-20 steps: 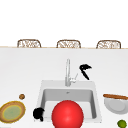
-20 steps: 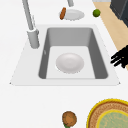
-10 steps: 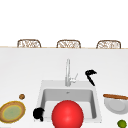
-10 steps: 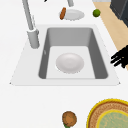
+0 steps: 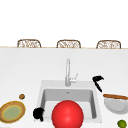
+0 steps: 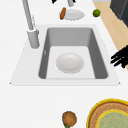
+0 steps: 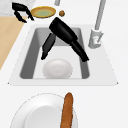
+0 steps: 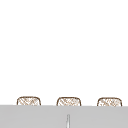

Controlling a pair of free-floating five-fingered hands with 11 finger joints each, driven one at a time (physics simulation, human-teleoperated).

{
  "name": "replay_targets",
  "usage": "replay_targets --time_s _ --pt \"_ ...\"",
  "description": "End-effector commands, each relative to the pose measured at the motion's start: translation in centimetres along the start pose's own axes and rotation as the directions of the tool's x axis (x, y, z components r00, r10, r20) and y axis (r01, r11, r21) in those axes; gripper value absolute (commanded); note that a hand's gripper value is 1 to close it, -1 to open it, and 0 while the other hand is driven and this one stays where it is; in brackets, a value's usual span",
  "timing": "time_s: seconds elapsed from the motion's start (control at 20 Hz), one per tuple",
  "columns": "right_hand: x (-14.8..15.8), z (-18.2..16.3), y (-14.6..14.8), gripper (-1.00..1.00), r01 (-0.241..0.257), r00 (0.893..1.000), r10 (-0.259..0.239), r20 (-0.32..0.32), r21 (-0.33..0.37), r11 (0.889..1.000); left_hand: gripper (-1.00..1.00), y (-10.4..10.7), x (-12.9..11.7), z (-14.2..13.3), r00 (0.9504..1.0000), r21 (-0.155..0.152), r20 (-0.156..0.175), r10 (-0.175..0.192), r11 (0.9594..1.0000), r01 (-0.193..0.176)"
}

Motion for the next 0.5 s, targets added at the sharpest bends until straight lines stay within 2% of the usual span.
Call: replay_targets --time_s 0.0,0.25,0.45 --pt "-1.9 -0.2 2.7 -1.00 0.041 0.999 -0.041 0.020 -0.010 0.999 0.00 0.0 0.0 0.0 1.0000 0.000 0.000 0.000 1.0000 0.000" --pt "-3.7 0.5 6.3 -1.00 0.059 0.997 -0.059 0.044 0.010 0.998 0.00 0.0 0.0 0.0 1.0000 0.000 0.000 0.000 1.0000 0.000" --pt "-5.5 0.7 9.0 -1.00 0.072 0.996 -0.072 0.046 -0.002 0.997 0.00 0.0 0.0 0.0 1.0000 0.000 0.000 0.000 1.0000 0.000"
